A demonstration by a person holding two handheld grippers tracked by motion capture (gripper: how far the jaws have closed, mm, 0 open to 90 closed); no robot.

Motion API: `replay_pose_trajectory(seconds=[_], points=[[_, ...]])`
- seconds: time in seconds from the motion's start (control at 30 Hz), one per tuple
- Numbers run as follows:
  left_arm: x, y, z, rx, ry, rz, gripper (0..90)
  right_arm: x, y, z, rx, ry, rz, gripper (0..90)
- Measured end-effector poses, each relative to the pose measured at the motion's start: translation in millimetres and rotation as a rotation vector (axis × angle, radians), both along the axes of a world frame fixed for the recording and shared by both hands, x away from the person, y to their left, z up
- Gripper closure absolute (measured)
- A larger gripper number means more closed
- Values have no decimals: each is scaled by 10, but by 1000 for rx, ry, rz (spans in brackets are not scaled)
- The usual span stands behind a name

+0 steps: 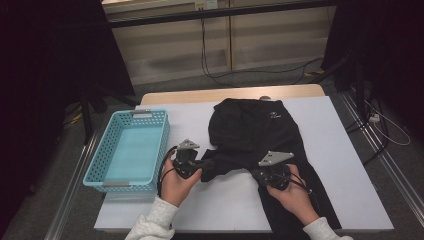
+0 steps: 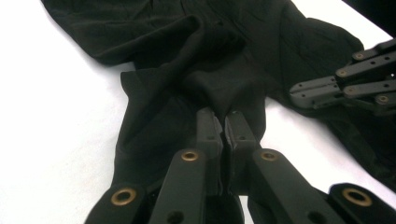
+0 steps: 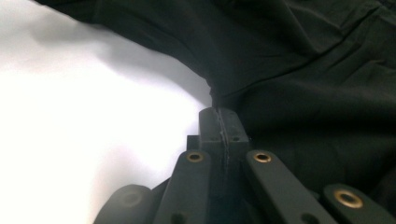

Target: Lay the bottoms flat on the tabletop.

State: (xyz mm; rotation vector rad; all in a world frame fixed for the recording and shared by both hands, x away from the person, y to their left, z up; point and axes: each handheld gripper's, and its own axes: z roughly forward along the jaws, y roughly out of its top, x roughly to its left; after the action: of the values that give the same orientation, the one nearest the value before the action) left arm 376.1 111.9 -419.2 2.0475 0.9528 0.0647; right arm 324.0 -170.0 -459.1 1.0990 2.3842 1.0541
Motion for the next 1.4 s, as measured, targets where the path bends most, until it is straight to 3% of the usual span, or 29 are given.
replay_pose_trajectory(seconds=[0.23, 0.33, 0.47, 0.63, 0.87, 1.1, 1.27, 1.4], points=[[-13, -1, 8, -6, -3, 3, 868, -85, -1, 33, -5, 36, 55, 900], [-20, -14, -9, -3, 9, -3, 868, -81, 18, 29, -26, 8, 50, 891], [-25, -21, -26, 4, 20, -15, 866, -68, 39, 26, -15, -11, 51, 795], [-61, -53, -50, 10, 38, -32, 864, -49, 23, 68, 3, -51, 16, 606], [-167, -148, -63, -5, 51, -81, 841, -1, 31, 152, 50, -89, -15, 494], [-170, 38, 73, -66, -7, -27, 553, 50, 176, 162, 54, -94, 13, 450], [-142, 145, 50, -44, -51, 19, 410, 69, 275, 197, 60, -99, 43, 446], [-106, 198, -36, 9, -66, 45, 376, 68, 370, 206, 71, -97, 67, 449]])
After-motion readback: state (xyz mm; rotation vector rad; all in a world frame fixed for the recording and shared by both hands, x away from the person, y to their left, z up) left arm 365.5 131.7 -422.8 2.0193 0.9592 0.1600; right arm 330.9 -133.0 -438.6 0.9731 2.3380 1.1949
